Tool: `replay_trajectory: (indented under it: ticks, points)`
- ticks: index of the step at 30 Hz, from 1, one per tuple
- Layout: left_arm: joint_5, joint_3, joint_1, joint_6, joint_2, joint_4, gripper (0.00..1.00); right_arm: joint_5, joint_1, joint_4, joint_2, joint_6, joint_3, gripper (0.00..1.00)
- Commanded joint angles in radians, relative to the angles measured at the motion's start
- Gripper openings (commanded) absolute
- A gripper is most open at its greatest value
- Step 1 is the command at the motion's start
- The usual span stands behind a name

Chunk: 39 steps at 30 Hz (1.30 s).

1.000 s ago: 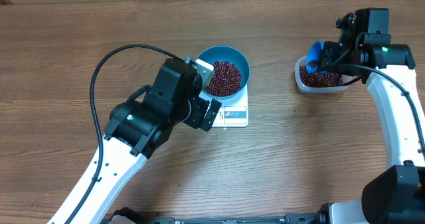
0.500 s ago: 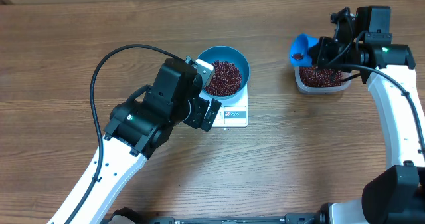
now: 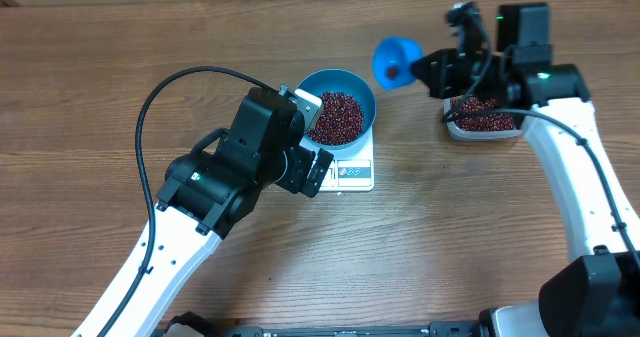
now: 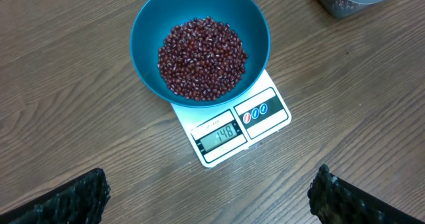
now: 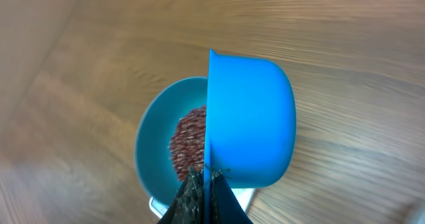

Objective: Scoop item into bowl and weigh 150g on scale

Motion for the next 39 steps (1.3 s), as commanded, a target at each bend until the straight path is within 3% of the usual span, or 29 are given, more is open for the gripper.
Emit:
replay_trajectory:
  ticks: [1, 15, 34, 39]
  points:
    - [0.008, 0.016, 0.005, 0.012, -0.010, 0.002, 1.00, 0.009, 0.058, 0.014, -0.035, -0.130, 0.033, 0.04]
    - [0.008, 0.016, 0.005, 0.012, -0.010, 0.002, 1.00, 0.018, 0.162, 0.011, -0.035, -0.446, 0.032, 0.04]
    - [0.008, 0.016, 0.005, 0.012, -0.010, 0.002, 0.99, 0.080, 0.164, 0.042, -0.035, -0.510, 0.032, 0.04]
    - [0.008, 0.016, 0.005, 0.012, -0.010, 0.002, 1.00, 0.080, 0.164, 0.043, -0.035, -0.611, 0.032, 0.04]
